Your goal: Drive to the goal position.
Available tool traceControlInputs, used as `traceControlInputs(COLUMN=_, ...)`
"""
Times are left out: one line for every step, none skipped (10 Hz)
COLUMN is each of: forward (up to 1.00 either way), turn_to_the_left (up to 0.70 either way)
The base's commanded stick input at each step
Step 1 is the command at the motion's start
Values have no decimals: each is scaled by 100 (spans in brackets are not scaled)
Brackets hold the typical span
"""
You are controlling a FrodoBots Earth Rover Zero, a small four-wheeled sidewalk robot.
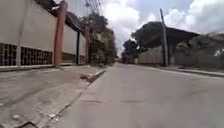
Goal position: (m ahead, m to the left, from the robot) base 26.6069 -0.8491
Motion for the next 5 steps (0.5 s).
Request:
traceControlInputs(forward=100, turn_to_the_left=0)
traceControlInputs(forward=100, turn_to_the_left=0)
traceControlInputs(forward=100, turn_to_the_left=-2)
traceControlInputs(forward=100, turn_to_the_left=-12)
traceControlInputs(forward=100, turn_to_the_left=-17)
